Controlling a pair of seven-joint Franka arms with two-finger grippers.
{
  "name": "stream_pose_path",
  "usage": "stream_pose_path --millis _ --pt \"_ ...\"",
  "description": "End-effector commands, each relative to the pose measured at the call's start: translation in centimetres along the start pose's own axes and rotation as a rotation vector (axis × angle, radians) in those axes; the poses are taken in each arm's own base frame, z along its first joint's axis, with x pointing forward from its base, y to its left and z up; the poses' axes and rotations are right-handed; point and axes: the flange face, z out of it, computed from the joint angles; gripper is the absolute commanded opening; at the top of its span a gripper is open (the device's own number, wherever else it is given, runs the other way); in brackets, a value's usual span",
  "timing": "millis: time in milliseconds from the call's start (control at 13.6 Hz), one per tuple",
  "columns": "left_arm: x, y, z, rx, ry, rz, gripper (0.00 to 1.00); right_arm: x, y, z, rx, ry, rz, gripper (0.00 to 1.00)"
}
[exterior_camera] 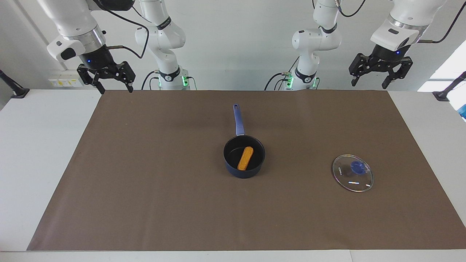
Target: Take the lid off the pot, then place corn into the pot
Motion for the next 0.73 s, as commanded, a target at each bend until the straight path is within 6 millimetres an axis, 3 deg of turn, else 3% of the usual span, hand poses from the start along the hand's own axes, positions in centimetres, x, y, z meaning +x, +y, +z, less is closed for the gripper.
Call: stream_pose_path --millis 0,367,661 --pt "-0.6 0.1 -0.5 0.012 0.002 -0.003 1.0 -0.6 0.2 0.0 -0.013 -0.005 -0.019 1.0" --pt "-0.5 0.1 -0.4 0.008 0.001 0.007 1.0 -0.8 1.1 0.1 -0.017 -0.022 0.0 1.0" --pt "-0.7 -1.2 -0.2 0.0 -0.006 -0.017 1.0 -0.9 1.5 -0.2 -0.027 -0.019 -0.003 1.0"
